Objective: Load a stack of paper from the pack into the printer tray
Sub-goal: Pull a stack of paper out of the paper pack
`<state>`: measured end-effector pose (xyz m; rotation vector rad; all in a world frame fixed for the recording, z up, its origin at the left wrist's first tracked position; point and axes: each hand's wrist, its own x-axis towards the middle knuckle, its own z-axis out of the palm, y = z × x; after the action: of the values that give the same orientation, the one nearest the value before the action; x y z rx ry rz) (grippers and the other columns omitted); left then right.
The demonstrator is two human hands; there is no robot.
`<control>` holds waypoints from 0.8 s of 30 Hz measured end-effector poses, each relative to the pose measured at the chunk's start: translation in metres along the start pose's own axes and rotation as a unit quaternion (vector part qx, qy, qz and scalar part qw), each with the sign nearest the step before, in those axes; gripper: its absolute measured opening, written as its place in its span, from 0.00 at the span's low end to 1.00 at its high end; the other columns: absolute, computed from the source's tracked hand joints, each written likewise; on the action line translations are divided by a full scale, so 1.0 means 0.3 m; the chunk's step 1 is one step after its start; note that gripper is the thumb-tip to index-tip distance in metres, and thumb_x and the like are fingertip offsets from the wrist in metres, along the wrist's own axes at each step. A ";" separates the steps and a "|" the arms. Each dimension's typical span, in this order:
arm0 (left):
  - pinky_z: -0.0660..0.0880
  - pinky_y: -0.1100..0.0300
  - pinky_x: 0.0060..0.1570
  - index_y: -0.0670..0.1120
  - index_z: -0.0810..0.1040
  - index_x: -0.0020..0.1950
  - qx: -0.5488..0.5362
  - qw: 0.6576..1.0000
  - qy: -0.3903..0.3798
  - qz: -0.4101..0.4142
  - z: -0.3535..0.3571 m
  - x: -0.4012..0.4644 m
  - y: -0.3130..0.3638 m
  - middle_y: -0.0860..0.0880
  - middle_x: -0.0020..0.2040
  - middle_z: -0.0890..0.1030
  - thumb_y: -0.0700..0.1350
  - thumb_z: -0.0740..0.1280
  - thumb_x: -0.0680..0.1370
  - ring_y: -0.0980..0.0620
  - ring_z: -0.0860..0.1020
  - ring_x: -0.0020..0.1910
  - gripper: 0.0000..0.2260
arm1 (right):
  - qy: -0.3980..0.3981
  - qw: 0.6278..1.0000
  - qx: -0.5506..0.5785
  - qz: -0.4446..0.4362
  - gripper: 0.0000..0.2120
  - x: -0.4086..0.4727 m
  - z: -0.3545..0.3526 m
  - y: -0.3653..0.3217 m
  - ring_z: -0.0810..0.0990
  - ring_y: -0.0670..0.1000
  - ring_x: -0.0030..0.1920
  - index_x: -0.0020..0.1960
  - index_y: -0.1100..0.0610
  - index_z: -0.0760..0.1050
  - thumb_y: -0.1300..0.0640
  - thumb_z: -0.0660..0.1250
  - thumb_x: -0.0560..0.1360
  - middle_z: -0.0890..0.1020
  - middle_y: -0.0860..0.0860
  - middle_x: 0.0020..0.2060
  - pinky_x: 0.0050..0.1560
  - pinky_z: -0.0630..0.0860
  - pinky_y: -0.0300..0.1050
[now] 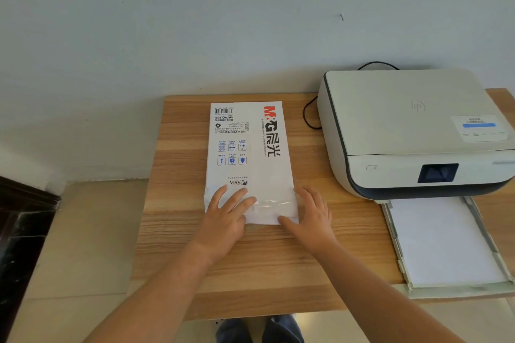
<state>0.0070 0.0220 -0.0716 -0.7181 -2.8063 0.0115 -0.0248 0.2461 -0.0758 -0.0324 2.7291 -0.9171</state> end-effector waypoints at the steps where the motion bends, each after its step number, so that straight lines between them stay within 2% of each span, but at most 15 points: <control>1: 0.60 0.39 0.66 0.46 0.78 0.29 -0.001 1.000 0.004 -0.005 0.001 -0.010 0.009 0.50 0.60 0.79 0.37 0.72 0.68 0.48 0.68 0.67 0.09 | 0.004 1.000 0.003 0.013 0.36 -0.013 0.000 0.004 0.60 0.50 0.71 0.71 0.48 0.61 0.41 0.70 0.68 0.62 0.46 0.71 0.70 0.59 0.53; 3: 0.63 0.40 0.64 0.47 0.78 0.30 -0.007 1.000 0.008 -0.010 0.004 -0.033 0.021 0.50 0.59 0.80 0.37 0.71 0.68 0.47 0.70 0.65 0.09 | 0.001 0.998 0.010 0.059 0.34 -0.037 0.003 0.008 0.63 0.50 0.68 0.70 0.48 0.64 0.41 0.70 0.68 0.66 0.45 0.68 0.69 0.61 0.53; 5: 0.65 0.41 0.62 0.47 0.79 0.31 -0.016 1.000 0.008 -0.003 0.013 -0.061 0.028 0.50 0.57 0.80 0.37 0.70 0.69 0.47 0.73 0.63 0.08 | -0.019 0.990 0.053 0.132 0.28 -0.057 0.006 0.001 0.71 0.48 0.61 0.65 0.47 0.68 0.41 0.70 0.69 0.73 0.42 0.59 0.66 0.66 0.53; 8: 0.67 0.46 0.59 0.47 0.79 0.32 -0.030 1.000 0.003 -0.009 0.022 -0.087 0.037 0.51 0.50 0.81 0.37 0.70 0.67 0.48 0.75 0.56 0.06 | -0.055 0.952 0.191 0.234 0.15 -0.074 0.000 -0.020 0.78 0.46 0.47 0.56 0.49 0.73 0.46 0.69 0.72 0.79 0.44 0.47 0.50 0.76 0.47; 9: 0.67 0.48 0.57 0.47 0.79 0.33 -0.033 0.999 -0.007 -0.017 0.019 -0.088 0.041 0.52 0.47 0.81 0.38 0.71 0.66 0.49 0.76 0.53 0.05 | -0.071 0.938 0.226 0.253 0.12 -0.075 -0.003 -0.026 0.79 0.46 0.45 0.54 0.51 0.75 0.48 0.68 0.73 0.81 0.46 0.46 0.44 0.75 0.44; 11: 0.67 0.52 0.54 0.48 0.79 0.35 -0.032 0.998 -0.034 -0.035 0.007 -0.089 0.048 0.53 0.42 0.80 0.42 0.70 0.66 0.50 0.77 0.47 0.02 | -0.089 0.921 0.265 0.271 0.09 -0.072 -0.010 -0.034 0.81 0.48 0.44 0.53 0.54 0.78 0.51 0.67 0.75 0.82 0.48 0.45 0.39 0.73 0.42; 12: 0.66 0.53 0.53 0.49 0.80 0.36 -0.033 0.997 -0.046 -0.044 0.000 -0.091 0.048 0.53 0.41 0.80 0.44 0.69 0.67 0.51 0.77 0.45 0.00 | -0.093 0.917 0.276 0.274 0.09 -0.067 -0.014 -0.039 0.81 0.49 0.44 0.52 0.54 0.78 0.52 0.67 0.75 0.83 0.49 0.45 0.40 0.74 0.43; 15: 0.67 0.54 0.50 0.49 0.80 0.39 -0.049 0.992 -0.088 -0.075 -0.024 -0.094 0.039 0.54 0.42 0.79 0.52 0.64 0.69 0.51 0.77 0.44 0.09 | -0.100 0.911 0.279 0.286 0.06 -0.049 -0.017 -0.041 0.80 0.52 0.46 0.49 0.54 0.78 0.53 0.67 0.75 0.83 0.52 0.46 0.48 0.77 0.49; 18: 0.72 0.53 0.48 0.48 0.80 0.40 -0.056 0.988 -0.106 -0.101 -0.056 -0.094 0.033 0.53 0.41 0.79 0.58 0.63 0.69 0.51 0.77 0.42 0.14 | -0.109 0.909 0.271 0.298 0.03 -0.039 -0.012 -0.033 0.80 0.55 0.49 0.46 0.53 0.77 0.54 0.66 0.75 0.82 0.53 0.47 0.56 0.77 0.54; 24: 0.73 0.53 0.42 0.48 0.80 0.40 -0.056 0.985 -0.115 -0.120 -0.073 -0.109 0.029 0.52 0.40 0.78 0.59 0.62 0.71 0.51 0.75 0.40 0.16 | -0.126 0.914 0.263 0.283 0.04 -0.064 -0.011 -0.022 0.82 0.56 0.49 0.48 0.54 0.79 0.56 0.66 0.75 0.84 0.54 0.45 0.56 0.79 0.55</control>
<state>0.0442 0.0130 -0.0584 -0.4197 -3.1187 -0.1131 -0.0074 0.2448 -0.0648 0.6544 1.9933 -1.3020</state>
